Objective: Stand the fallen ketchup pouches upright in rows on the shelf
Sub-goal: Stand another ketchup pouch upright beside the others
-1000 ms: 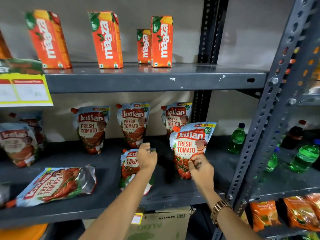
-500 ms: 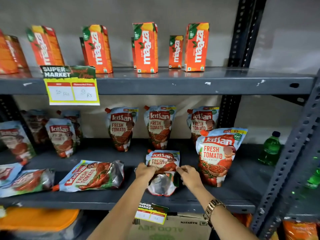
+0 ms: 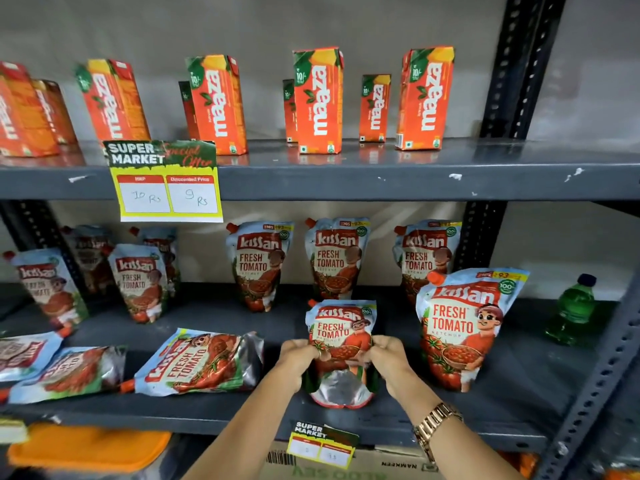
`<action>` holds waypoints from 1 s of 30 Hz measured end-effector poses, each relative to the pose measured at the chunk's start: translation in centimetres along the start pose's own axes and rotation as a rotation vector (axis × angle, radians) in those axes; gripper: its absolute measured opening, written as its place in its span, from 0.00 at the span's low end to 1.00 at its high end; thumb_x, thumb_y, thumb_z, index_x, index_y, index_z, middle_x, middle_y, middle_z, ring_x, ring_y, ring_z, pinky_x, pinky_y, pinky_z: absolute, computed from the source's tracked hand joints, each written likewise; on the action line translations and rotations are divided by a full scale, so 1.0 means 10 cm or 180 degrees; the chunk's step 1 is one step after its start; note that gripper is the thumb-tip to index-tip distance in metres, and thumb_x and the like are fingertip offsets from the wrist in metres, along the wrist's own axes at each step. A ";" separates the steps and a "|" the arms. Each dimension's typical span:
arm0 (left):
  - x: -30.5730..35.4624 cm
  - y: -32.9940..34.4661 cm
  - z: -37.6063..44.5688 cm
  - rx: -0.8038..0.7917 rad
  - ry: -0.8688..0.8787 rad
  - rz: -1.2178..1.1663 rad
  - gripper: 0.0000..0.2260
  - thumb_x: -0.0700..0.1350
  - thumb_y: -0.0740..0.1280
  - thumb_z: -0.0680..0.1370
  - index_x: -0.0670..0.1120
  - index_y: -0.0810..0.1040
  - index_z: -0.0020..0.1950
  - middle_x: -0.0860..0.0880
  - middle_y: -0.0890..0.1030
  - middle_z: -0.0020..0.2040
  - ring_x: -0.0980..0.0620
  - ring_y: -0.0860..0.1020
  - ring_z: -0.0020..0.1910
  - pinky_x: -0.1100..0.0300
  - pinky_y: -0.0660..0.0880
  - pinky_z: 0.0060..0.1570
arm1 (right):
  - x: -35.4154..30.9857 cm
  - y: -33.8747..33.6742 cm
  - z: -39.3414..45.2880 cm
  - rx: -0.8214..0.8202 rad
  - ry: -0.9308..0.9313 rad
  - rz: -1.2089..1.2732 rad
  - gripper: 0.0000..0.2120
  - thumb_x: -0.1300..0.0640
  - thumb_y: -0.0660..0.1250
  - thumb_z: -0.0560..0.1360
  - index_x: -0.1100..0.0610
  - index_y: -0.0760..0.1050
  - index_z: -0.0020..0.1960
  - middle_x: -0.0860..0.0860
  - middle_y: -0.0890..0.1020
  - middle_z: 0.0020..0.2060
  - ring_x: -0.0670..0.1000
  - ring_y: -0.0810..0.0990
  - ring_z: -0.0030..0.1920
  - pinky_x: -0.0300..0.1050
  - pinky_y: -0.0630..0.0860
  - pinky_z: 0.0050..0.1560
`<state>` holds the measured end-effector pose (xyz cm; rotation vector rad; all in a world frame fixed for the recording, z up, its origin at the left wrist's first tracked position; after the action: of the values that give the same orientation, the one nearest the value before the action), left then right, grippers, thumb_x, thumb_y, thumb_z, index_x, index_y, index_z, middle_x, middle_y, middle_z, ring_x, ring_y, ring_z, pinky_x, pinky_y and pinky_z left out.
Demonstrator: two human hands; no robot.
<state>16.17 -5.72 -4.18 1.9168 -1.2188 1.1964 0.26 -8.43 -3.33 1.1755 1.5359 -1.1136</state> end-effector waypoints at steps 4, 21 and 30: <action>0.16 -0.08 -0.11 -0.0075 0.0533 0.0030 0.16 0.22 0.66 0.68 0.36 0.79 0.51 0.45 0.80 0.46 0.49 0.75 0.48 0.73 0.75 0.25 | -0.10 0.10 -0.09 -0.0017 -0.0405 0.0210 0.12 0.81 0.59 0.65 0.66 0.72 0.34 0.48 0.74 0.18 0.48 0.70 0.21 0.36 0.67 0.20; 0.05 -0.42 -0.27 0.0666 0.1218 0.0556 0.22 0.23 0.68 0.65 0.40 0.73 0.55 0.39 0.81 0.55 0.44 0.78 0.55 0.48 0.79 0.53 | -0.09 0.29 -0.34 -0.0182 -0.0933 -0.0946 0.25 0.69 0.72 0.67 0.57 0.67 0.59 0.56 0.79 0.58 0.54 0.77 0.60 0.43 0.74 0.54; 0.13 -0.63 -0.67 0.0928 0.1254 0.0368 0.23 0.26 0.68 0.69 0.37 0.72 0.63 0.37 0.77 0.62 0.44 0.77 0.56 0.54 0.75 0.54 | -0.18 0.18 -0.64 0.0356 -0.1192 -0.0913 0.20 0.70 0.66 0.71 0.58 0.68 0.60 0.57 0.76 0.56 0.54 0.77 0.55 0.52 0.76 0.56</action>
<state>19.55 1.82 -0.03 1.7051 -0.9945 1.7963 1.54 -2.32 -0.48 0.7729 1.3862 -1.5309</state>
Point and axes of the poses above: each hand's wrist, its own z-axis towards the middle knuckle, its own y-axis out of the palm, x = y × z, the point moved 2 cm from there along z, towards the middle knuckle
